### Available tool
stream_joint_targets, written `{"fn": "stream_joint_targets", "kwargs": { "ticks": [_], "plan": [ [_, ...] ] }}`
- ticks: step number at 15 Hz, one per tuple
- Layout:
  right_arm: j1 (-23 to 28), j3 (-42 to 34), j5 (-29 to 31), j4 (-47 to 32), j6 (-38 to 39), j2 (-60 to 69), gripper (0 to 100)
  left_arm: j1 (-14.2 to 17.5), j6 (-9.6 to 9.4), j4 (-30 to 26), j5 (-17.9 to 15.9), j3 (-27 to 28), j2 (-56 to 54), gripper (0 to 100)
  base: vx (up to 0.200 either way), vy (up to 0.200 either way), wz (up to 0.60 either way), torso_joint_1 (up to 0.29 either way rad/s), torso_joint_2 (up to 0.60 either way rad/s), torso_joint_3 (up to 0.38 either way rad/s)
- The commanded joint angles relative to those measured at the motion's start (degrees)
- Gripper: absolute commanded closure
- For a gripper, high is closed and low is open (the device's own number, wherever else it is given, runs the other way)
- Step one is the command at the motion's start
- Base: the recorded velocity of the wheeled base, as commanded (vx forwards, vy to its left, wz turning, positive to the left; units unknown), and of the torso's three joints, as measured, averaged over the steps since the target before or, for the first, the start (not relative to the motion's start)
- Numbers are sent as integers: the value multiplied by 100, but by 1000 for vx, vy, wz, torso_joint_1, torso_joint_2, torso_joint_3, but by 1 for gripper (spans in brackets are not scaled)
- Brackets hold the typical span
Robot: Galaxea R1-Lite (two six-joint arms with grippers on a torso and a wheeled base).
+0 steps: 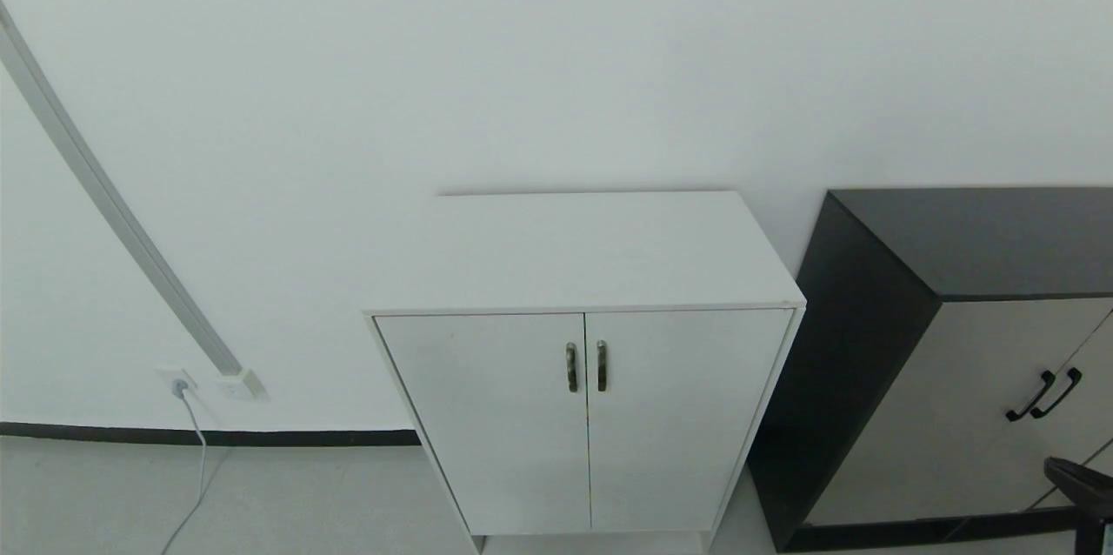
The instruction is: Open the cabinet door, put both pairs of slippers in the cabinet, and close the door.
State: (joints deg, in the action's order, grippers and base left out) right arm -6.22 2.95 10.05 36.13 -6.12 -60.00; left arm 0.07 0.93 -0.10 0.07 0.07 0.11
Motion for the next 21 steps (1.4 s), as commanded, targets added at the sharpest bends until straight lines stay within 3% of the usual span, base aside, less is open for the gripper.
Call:
{"fn": "stream_joint_targets", "kwargs": {
  "ticks": [1,5,10,15,21],
  "plan": [
    [-2,-128,-196,-757,6,1087,100,1,4,1,1,1,7,100,0,0,0,0,0,0],
    [-2,-163,-750,-2400,6,2124,100,1,4,1,1,1,7,100,0,0,0,0,0,0],
    [-2,-295,-846,-3235,32,2898,100,1,4,1,1,1,7,100,0,0,0,0,0,0],
    [-29,-286,-1426,-3648,173,3328,100,1,4,1,1,1,7,100,0,0,0,0,0,0],
    [288,-295,-1321,-3622,410,4787,100,1,4,1,1,1,7,100,0,0,0,0,0,0]
  ]
}}
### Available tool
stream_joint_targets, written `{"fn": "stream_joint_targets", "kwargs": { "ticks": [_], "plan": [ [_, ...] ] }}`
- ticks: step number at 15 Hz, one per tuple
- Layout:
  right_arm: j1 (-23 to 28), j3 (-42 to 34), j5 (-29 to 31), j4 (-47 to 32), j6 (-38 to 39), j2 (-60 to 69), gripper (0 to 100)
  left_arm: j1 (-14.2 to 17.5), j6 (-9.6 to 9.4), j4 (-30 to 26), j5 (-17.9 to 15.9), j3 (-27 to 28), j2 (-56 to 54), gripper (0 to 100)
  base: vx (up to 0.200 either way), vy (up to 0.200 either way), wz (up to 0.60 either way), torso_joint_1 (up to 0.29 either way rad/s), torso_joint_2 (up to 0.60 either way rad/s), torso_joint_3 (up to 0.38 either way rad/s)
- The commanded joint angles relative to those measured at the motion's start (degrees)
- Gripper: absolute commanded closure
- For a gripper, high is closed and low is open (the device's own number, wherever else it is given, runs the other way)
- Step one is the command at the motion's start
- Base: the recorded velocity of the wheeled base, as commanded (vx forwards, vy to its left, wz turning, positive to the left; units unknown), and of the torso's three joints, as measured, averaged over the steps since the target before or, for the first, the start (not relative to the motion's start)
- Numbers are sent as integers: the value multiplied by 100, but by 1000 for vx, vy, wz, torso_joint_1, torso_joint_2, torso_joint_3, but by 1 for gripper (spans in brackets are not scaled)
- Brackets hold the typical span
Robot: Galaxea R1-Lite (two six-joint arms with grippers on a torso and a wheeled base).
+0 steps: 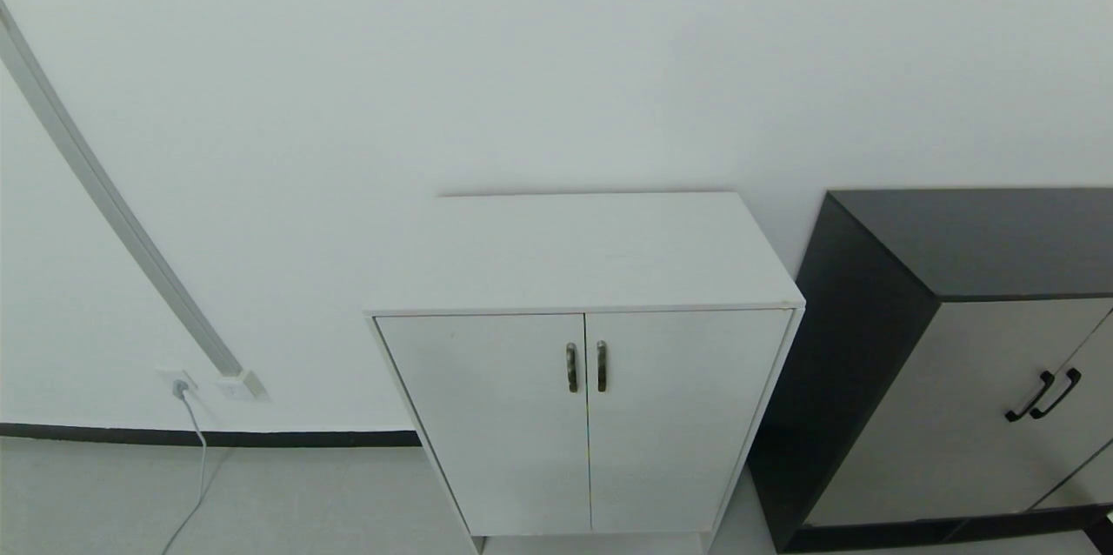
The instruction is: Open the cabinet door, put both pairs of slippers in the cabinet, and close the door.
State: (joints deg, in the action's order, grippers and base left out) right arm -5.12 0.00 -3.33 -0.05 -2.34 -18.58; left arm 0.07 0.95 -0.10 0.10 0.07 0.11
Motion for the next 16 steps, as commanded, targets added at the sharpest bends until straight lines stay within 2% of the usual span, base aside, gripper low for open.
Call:
{"fn": "stream_joint_targets", "kwargs": {
  "ticks": [1,13,16],
  "plan": [
    [257,0,16,-4,41,838,100,1,2,1,-1,1,7,100,0,0,0,0,0,0],
    [486,0,69,-4,278,1858,100,1,-7,1,-1,1,7,100,0,0,0,0,0,0],
    [486,0,333,14,612,1858,100,1,-7,1,8,1,7,100,0,0,0,0,0,0]
  ]
}}
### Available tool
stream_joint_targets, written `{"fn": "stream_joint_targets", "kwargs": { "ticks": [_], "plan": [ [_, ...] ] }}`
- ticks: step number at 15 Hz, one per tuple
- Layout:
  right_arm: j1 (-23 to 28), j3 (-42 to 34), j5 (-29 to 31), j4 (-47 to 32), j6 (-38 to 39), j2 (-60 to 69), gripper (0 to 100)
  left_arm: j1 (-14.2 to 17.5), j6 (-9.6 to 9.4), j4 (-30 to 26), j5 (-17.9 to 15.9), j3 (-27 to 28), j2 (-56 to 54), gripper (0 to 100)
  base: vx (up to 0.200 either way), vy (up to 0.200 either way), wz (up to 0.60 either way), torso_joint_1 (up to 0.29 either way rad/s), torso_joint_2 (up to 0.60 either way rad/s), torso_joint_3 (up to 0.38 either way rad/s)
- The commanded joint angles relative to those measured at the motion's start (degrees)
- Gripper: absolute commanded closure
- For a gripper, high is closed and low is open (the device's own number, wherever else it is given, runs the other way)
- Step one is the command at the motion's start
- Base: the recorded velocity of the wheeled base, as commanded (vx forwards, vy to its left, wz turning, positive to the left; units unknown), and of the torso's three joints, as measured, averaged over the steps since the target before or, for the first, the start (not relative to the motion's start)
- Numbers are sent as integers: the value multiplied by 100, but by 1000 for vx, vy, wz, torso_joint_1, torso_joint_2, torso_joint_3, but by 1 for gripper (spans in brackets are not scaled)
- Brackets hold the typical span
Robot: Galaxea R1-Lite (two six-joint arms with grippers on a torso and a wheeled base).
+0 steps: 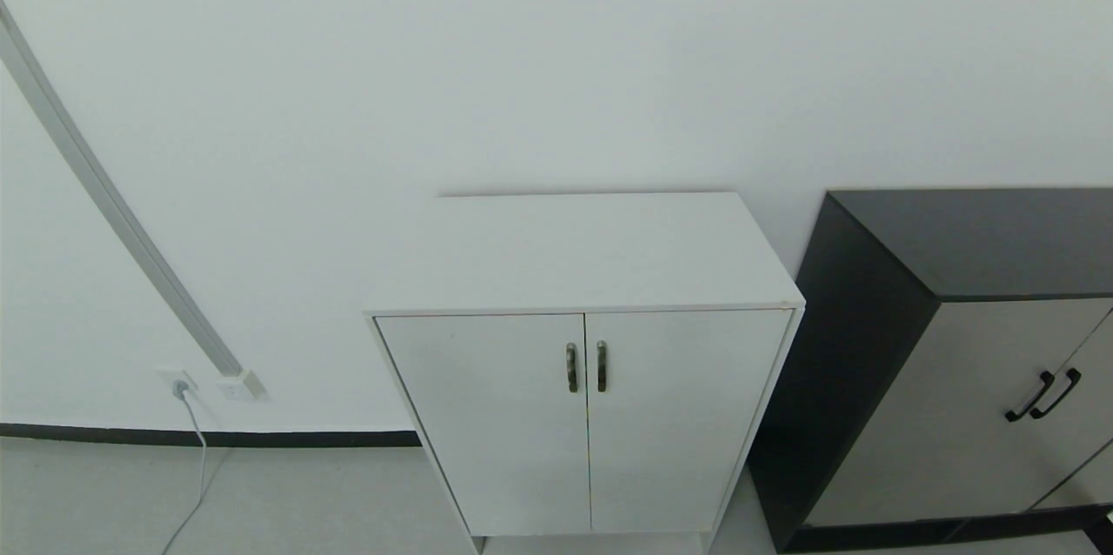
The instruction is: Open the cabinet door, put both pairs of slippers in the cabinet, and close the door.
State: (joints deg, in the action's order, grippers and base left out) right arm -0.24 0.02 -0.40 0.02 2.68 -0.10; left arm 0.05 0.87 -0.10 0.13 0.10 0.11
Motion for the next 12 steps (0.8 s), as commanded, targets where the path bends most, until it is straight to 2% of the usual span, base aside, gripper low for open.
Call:
{"fn": "stream_joint_targets", "kwargs": {
  "ticks": [1,12],
  "plan": [
    [-2,-2,40,6,136,10,100,4,1,1,4,-10,7,100,0,0,0,0,0,0],
    [-2,-2,31,6,57,10,100,4,1,1,4,-10,7,100,0,0,0,0,0,0]
  ]
}}
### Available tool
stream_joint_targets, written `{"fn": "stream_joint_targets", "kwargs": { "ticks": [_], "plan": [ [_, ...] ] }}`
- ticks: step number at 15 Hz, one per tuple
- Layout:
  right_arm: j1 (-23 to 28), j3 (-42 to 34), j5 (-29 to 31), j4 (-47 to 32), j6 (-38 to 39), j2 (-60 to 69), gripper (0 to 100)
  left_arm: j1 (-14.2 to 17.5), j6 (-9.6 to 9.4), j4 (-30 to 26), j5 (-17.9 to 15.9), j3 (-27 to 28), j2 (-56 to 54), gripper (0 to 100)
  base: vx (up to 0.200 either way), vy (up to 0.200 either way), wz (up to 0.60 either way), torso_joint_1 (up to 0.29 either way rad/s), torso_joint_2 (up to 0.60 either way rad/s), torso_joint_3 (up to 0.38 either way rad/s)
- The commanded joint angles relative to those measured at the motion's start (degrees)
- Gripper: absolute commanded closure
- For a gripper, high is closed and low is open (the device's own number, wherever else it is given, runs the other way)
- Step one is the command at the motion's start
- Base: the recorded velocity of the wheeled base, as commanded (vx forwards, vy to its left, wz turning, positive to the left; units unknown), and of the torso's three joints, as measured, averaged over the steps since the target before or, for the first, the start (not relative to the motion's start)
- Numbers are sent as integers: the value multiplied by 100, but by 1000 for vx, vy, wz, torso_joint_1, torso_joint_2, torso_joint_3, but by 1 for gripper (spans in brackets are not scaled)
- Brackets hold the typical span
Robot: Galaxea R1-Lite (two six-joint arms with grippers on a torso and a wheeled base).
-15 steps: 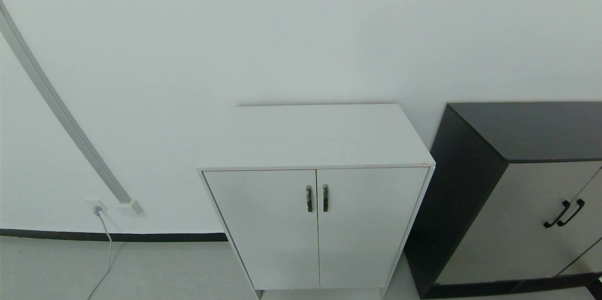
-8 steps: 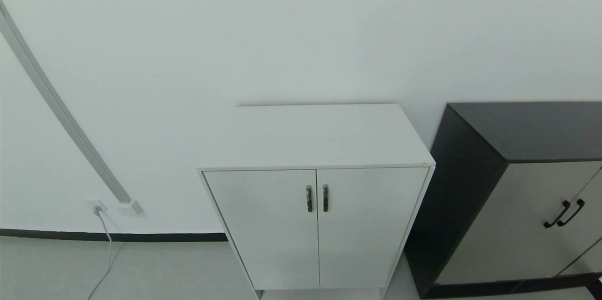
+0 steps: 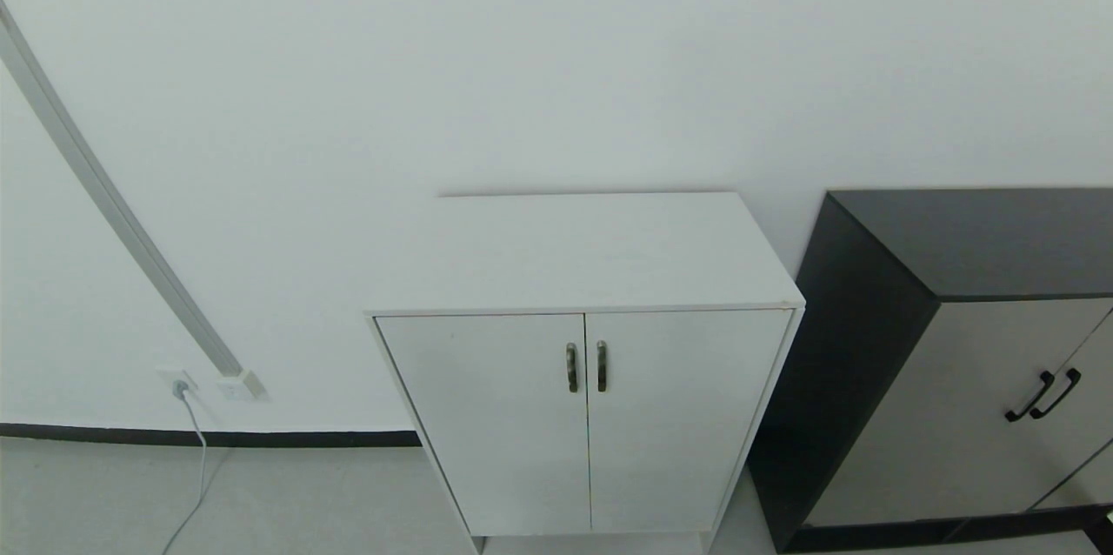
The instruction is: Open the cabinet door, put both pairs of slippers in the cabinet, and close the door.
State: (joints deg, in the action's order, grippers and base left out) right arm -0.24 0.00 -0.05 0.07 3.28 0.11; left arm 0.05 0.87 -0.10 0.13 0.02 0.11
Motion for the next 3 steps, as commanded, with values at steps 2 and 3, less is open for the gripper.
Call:
{"fn": "stream_joint_targets", "kwargs": {
  "ticks": [2,3],
  "plan": [
    [-2,0,5,1,-3,-11,100,4,1,1,4,-2,7,100,0,0,0,0,0,0],
    [-2,0,-4,1,-3,-11,100,4,1,1,4,-2,7,100,0,0,0,0,0,0]
  ]
}}
